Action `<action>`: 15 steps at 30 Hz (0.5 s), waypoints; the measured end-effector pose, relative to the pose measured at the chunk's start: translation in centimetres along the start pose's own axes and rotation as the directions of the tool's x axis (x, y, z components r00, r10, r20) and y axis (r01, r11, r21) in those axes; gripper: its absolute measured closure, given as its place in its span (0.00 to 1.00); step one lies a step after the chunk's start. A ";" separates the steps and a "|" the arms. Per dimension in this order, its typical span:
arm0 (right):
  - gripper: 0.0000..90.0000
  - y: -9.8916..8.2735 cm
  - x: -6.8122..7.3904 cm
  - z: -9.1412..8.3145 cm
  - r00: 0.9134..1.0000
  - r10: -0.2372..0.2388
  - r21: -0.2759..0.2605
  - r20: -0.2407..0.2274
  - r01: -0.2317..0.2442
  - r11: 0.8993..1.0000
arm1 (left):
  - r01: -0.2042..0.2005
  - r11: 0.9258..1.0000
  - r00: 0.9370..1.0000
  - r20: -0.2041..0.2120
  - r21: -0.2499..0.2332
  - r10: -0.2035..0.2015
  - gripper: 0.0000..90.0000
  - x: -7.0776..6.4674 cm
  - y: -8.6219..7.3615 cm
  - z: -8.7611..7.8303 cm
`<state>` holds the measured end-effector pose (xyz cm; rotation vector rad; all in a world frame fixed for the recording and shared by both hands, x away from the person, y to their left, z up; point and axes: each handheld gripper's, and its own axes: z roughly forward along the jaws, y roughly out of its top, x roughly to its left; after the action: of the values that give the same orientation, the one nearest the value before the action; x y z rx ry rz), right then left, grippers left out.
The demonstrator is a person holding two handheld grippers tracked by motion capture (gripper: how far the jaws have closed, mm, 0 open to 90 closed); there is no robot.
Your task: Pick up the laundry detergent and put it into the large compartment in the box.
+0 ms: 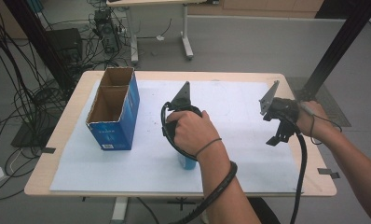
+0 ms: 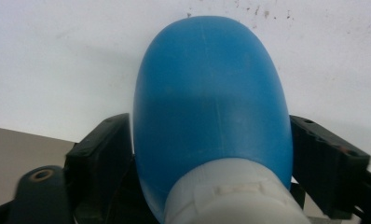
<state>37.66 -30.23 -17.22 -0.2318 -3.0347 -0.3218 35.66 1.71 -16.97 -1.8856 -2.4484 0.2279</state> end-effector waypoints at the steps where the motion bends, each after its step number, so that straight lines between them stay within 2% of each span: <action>1: 0.04 0.0 0.0 0.0 1.000 -0.001 0.000 -0.001 0.001 1.000 | 0.003 1.000 1.000 -0.005 0.003 -0.003 0.27 -0.1 0.1 0.0; 4: 0.04 -0.1 0.0 0.1 1.000 -0.005 0.000 -0.001 0.005 1.000 | 0.007 1.000 1.000 -0.011 0.000 -0.007 0.33 -0.1 0.0 0.0; 6: 0.04 0.0 0.0 0.1 1.000 -0.004 0.003 -0.001 0.004 1.000 | 0.015 1.000 1.000 -0.002 -0.003 -0.015 0.35 0.1 0.0 0.1; 10: 0.04 0.0 0.0 0.2 1.000 -0.002 0.004 -0.001 0.002 1.000 | 0.003 1.000 1.000 -0.004 -0.002 -0.003 0.40 -0.2 0.0 -0.1; 15: 0.04 0.0 0.2 0.1 1.000 0.000 0.003 0.004 0.000 1.000 | 0.004 1.000 1.000 -0.014 -0.001 -0.004 0.41 -0.4 0.0 -0.1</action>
<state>37.50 -30.23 -17.26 -0.2332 -3.0388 -0.3165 35.80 1.32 -16.89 -1.8759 -2.4438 0.2128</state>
